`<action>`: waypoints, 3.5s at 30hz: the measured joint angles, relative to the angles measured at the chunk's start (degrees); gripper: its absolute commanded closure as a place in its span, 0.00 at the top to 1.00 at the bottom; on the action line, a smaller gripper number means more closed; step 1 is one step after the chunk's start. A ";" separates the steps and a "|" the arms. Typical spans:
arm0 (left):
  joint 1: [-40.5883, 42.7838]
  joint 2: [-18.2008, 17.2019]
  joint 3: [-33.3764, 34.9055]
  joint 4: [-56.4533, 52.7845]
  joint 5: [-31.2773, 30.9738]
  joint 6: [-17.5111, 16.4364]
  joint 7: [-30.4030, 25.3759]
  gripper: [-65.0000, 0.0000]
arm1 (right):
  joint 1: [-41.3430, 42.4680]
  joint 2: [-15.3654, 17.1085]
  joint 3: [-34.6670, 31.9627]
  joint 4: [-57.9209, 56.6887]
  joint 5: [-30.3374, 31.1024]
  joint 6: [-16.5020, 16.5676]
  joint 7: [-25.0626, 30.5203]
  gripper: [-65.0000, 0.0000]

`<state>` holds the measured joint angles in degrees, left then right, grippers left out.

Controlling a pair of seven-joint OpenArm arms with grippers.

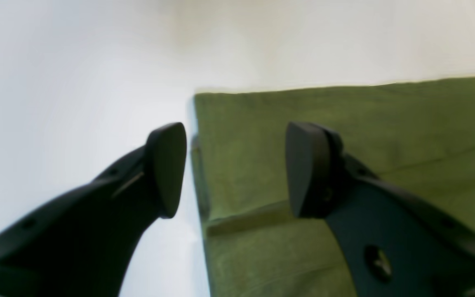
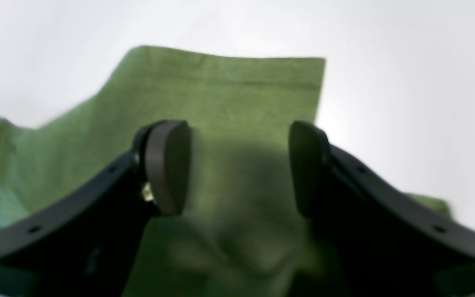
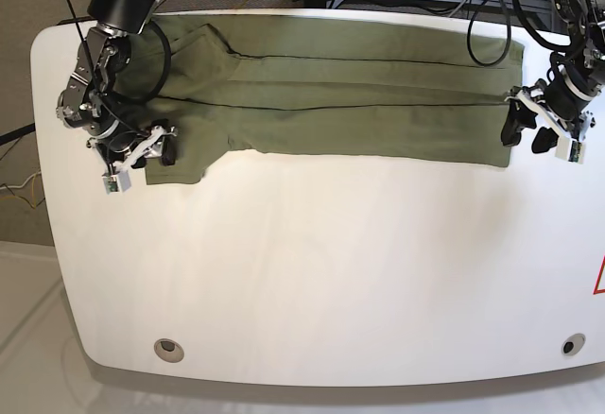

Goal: Fold the T-shirt properly
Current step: 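Raise both grippers slightly above the folded shirt's ends, then lower the right gripper onto its end of the olive strip and close, then hold the strip end with the right gripper and adjust the grip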

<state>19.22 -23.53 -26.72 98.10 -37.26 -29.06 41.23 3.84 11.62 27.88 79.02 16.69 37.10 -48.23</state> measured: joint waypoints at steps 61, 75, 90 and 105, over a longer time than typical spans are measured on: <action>0.48 0.13 0.11 0.07 -0.31 0.31 -0.13 0.55 | 3.23 -2.43 -0.87 0.15 1.25 1.42 -6.71 0.00; 0.59 0.28 0.11 -0.02 -0.52 0.28 -0.22 0.56 | -3.69 -1.95 -0.48 20.22 15.76 2.93 -17.25 0.00; 0.22 0.28 0.09 -0.02 -0.44 0.31 -0.57 0.56 | -14.03 -2.60 -0.70 32.04 23.23 2.82 -20.74 0.00; -0.02 0.44 0.17 -0.02 -0.39 0.52 -0.59 0.56 | -17.40 -2.86 -0.35 33.68 21.29 2.82 -21.53 0.00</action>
<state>19.20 -23.09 -26.55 98.08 -37.65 -28.53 40.64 -13.56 8.75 27.53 112.71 37.98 39.92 -69.76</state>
